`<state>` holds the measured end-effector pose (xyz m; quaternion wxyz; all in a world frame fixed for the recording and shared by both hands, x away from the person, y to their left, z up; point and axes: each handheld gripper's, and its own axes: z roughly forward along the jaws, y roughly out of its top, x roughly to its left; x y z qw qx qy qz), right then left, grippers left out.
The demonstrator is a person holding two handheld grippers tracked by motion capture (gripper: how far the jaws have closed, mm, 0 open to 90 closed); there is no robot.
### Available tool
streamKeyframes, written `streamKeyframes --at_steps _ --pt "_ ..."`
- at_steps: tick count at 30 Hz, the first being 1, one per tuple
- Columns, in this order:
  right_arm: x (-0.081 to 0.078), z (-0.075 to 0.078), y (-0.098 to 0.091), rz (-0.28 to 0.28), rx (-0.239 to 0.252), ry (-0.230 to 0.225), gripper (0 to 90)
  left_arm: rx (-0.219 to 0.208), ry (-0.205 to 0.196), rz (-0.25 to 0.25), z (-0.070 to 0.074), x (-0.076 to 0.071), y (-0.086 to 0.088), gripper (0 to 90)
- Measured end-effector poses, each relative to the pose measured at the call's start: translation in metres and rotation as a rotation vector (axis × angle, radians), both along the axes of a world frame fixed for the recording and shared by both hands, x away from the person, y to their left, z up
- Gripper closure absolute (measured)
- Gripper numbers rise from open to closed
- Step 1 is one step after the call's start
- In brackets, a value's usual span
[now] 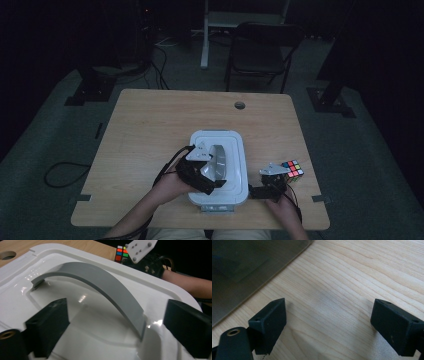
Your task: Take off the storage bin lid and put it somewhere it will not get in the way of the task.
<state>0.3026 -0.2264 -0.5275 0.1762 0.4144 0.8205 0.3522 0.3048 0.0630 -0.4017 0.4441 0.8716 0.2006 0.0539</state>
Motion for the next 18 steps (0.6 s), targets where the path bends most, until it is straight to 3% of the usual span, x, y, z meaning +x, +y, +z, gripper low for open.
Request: streamKeyframes --at_steps 7,10,14,18 --pt "0.000 0.000 0.000 -0.001 0.001 0.001 13.0 0.005 -0.001 0.014 -0.001 0.005 -0.004 16.3" --pt "0.000 0.000 0.000 -0.001 0.001 0.001 13.0 0.009 -0.002 0.002 0.001 0.004 -0.006 24.3" --pt "0.000 0.000 0.000 -0.001 0.001 0.001 13.0 0.014 0.010 -0.014 0.004 0.004 -0.010 26.0" --pt "0.000 0.000 0.000 -0.001 0.001 0.001 13.0 0.038 0.010 0.009 0.003 0.002 -0.014 26.8"
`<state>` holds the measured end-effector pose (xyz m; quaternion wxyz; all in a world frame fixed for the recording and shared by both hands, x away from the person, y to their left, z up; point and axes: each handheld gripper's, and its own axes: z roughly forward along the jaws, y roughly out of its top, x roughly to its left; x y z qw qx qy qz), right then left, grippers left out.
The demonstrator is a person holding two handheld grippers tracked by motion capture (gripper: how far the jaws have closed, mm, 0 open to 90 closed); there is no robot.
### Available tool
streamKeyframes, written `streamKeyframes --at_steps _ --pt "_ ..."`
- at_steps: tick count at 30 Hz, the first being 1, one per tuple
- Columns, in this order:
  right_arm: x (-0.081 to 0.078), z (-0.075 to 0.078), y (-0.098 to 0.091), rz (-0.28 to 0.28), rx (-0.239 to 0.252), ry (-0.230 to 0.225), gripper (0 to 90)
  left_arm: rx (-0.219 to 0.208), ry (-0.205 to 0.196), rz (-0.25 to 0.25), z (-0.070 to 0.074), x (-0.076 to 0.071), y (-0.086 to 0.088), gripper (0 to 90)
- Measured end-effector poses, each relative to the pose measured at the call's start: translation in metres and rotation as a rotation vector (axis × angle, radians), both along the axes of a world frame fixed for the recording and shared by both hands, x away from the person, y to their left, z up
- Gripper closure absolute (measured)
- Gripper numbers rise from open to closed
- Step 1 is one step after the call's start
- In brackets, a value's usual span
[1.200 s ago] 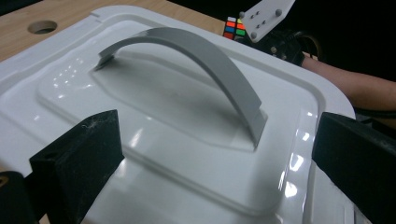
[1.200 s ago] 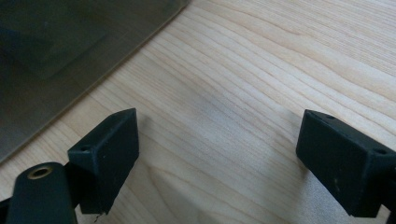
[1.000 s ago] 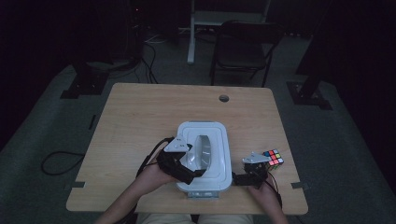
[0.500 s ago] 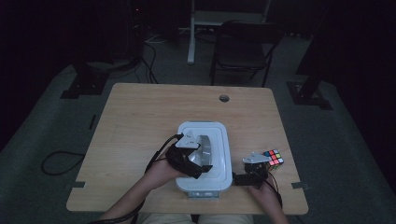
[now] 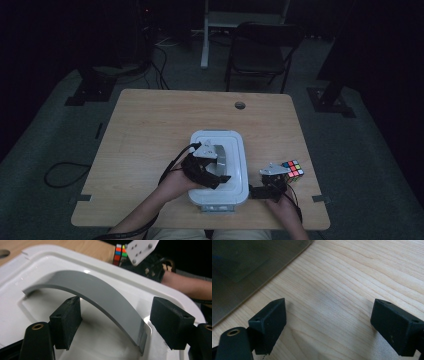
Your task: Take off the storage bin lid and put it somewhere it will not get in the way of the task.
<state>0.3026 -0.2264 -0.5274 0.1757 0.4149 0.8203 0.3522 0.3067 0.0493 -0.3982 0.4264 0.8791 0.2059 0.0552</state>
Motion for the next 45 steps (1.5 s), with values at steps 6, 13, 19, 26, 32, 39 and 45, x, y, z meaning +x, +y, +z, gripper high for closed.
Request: streamKeyframes --at_steps 6,13,19,26,32,39,45 --pt "0.000 0.000 0.000 0.000 0.000 0.000 13.0 0.016 -0.045 0.030 -0.001 -0.005 -0.002 35.5" --pt "0.000 0.000 0.000 -0.002 0.001 -0.002 13.4 -0.014 -0.022 -0.007 -0.002 -0.010 -0.003 56.3" --pt "0.000 0.000 0.000 -0.002 0.000 -0.001 13.4 -0.042 0.025 -0.024 -0.002 -0.007 0.000 62.3" --pt "0.000 0.000 0.000 -0.002 0.000 -0.002 13.4 -0.069 0.057 -0.043 0.001 -0.007 0.004 66.8" --pt "0.000 0.000 0.000 -0.001 0.001 -0.001 13.4 -0.110 0.061 -0.073 0.013 -0.012 0.009 73.2" --pt "0.000 0.000 0.000 -0.002 0.000 -0.003 13.4 -0.149 0.056 -0.127 0.028 -0.021 0.016 78.3" --pt "0.000 0.000 0.000 -0.002 0.001 -0.002 13.4 -0.155 0.052 -0.138 0.035 -0.023 0.022 81.2"
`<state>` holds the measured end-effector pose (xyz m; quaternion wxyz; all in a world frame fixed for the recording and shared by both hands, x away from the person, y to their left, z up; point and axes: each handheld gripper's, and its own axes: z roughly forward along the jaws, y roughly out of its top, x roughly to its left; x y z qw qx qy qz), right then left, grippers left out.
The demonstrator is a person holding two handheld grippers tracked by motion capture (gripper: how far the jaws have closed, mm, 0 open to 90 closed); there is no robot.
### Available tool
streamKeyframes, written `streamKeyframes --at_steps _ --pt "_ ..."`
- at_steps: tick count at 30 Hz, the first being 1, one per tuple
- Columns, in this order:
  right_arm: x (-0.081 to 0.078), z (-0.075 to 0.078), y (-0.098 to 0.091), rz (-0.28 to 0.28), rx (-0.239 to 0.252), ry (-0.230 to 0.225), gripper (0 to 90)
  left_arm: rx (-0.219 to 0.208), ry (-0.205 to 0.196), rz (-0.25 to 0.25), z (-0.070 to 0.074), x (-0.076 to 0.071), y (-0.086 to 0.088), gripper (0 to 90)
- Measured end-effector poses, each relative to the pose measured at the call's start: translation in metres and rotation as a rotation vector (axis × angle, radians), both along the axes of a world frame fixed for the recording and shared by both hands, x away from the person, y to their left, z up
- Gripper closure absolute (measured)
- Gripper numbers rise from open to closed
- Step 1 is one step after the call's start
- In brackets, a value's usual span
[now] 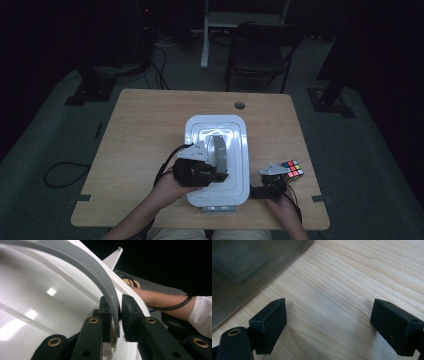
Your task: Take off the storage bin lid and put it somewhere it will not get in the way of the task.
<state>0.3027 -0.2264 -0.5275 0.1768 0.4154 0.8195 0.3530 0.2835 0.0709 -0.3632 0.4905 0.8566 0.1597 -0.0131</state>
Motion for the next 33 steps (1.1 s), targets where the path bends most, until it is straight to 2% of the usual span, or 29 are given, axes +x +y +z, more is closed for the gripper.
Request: streamKeyframes --at_steps 4,16,26,33 --pt "0.000 0.000 0.000 0.000 -0.001 0.000 13.4 0.020 0.001 0.003 0.001 0.002 0.005 81.2" --pt "0.000 0.000 0.000 0.000 0.000 -0.001 13.4 -0.033 0.005 0.018 0.019 0.003 0.036 82.1" --pt "0.000 0.000 0.000 0.000 0.000 0.000 13.5 -0.012 -0.050 0.043 0.031 -0.001 0.059 82.2" --pt "0.000 0.000 0.000 -0.005 0.000 -0.001 13.6 -0.020 -0.047 0.053 0.029 -0.002 0.077 81.8"
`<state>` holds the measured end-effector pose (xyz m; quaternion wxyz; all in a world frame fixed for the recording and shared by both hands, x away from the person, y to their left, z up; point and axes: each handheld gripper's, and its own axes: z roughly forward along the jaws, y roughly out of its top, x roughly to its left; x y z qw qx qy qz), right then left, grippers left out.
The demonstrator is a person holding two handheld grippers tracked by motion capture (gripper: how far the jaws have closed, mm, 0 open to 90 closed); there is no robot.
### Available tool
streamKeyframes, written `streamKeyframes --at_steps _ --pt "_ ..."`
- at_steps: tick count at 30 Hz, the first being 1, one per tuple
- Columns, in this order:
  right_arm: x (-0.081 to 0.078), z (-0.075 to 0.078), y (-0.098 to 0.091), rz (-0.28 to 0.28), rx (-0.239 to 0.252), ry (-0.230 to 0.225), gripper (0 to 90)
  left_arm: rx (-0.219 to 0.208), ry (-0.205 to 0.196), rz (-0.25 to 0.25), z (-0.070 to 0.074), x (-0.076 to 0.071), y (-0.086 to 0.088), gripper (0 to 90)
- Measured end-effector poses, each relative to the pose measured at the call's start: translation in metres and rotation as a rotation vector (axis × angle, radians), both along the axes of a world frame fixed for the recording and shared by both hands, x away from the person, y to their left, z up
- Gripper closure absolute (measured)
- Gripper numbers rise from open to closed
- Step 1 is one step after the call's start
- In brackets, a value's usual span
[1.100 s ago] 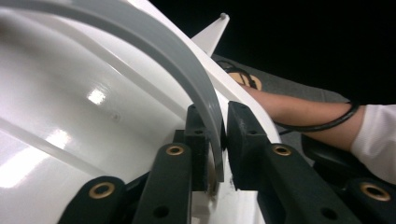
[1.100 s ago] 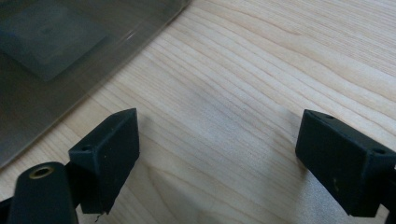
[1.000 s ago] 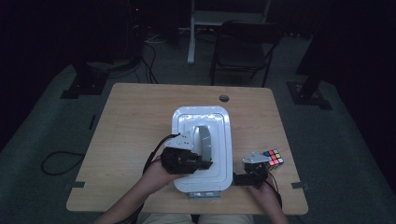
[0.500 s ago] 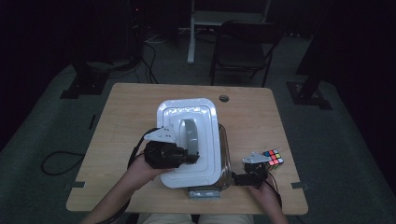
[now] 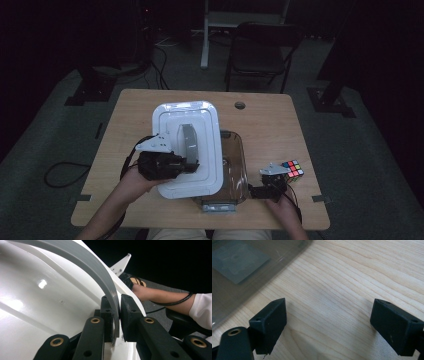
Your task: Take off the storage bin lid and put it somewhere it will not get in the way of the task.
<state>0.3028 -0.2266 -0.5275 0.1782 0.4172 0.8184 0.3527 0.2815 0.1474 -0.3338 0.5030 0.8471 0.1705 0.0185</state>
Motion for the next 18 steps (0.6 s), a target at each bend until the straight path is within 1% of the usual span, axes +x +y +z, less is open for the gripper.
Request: streamKeyframes --at_steps 6,8,11,15,18 --pt "0.000 0.000 0.000 -0.001 0.000 0.000 13.6 0.013 -0.013 0.027 0.000 -0.001 0.019 81.8" --pt "0.000 0.000 0.000 -0.001 0.000 0.000 13.6 0.004 -0.005 0.030 -0.001 -0.001 0.028 81.8" --pt "0.000 0.000 0.000 -0.001 0.000 0.000 13.6 0.017 -0.018 0.032 -0.002 -0.001 0.041 81.7" --pt "0.000 0.000 0.000 -0.001 0.000 0.000 13.6 0.028 -0.014 0.056 -0.006 0.000 0.059 81.7" --pt "0.000 0.000 0.000 -0.001 0.000 0.000 13.6 0.017 -0.003 0.077 -0.010 0.000 0.071 81.7"
